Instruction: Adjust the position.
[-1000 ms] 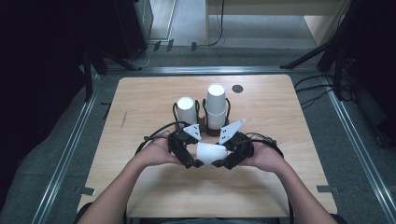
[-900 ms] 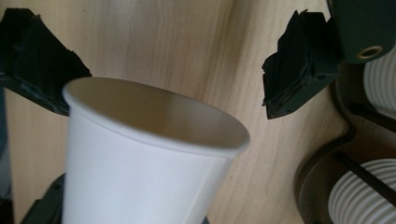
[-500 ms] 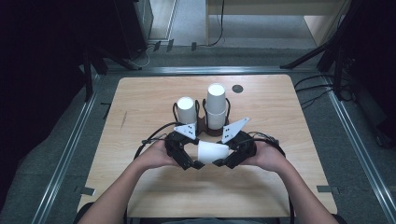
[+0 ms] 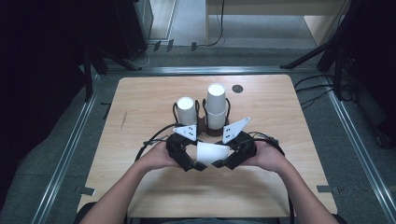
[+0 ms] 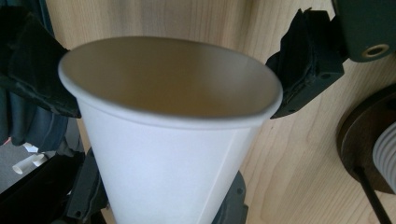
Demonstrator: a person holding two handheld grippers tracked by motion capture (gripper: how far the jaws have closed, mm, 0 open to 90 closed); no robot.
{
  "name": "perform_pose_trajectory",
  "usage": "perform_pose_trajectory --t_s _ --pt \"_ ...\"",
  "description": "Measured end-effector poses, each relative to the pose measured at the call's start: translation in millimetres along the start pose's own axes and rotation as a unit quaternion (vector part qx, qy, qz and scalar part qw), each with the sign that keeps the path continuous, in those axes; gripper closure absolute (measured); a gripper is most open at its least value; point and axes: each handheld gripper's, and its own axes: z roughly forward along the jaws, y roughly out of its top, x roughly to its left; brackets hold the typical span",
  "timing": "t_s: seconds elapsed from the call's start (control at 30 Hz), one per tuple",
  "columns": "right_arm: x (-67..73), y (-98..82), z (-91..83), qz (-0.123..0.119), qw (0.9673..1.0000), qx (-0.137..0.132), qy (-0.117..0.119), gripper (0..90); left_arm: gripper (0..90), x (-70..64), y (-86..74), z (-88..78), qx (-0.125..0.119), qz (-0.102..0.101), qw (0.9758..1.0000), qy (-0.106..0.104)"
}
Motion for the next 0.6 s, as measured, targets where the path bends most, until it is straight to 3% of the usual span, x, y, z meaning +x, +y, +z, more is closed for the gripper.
perform_pose_trajectory --t_s 0.07,0.1,0.17,0.27,0.6 --pt "0.5 0.6 -0.8 0.002 1.0000 -0.003 0.003 30.8 7.3 -0.1 -0.1 0.9 -0.001 0.002 1.0000 -0.003" --pt "0.3 1.0 -1.6 0.000 0.9999 -0.012 0.007 30.8 12.8 -0.2 -0.6 1.1 -0.003 0.005 1.0000 -0.003" --pt "0.4 1.2 -2.1 0.002 0.9999 -0.013 0.008 30.8 14.7 -0.8 -1.2 2.0 0.000 0.003 1.0000 -0.005" --pt "0.4 1.1 -3.1 0.001 0.9998 -0.015 0.014 30.8 19.0 -3.2 -1.8 2.0 0.002 0.016 0.9999 0.000" --pt "0.9 0.3 -1.2 0.004 0.9998 -0.007 0.019 32.3 23.5 -2.2 -1.2 1.4 0.011 0.016 0.9998 0.002"
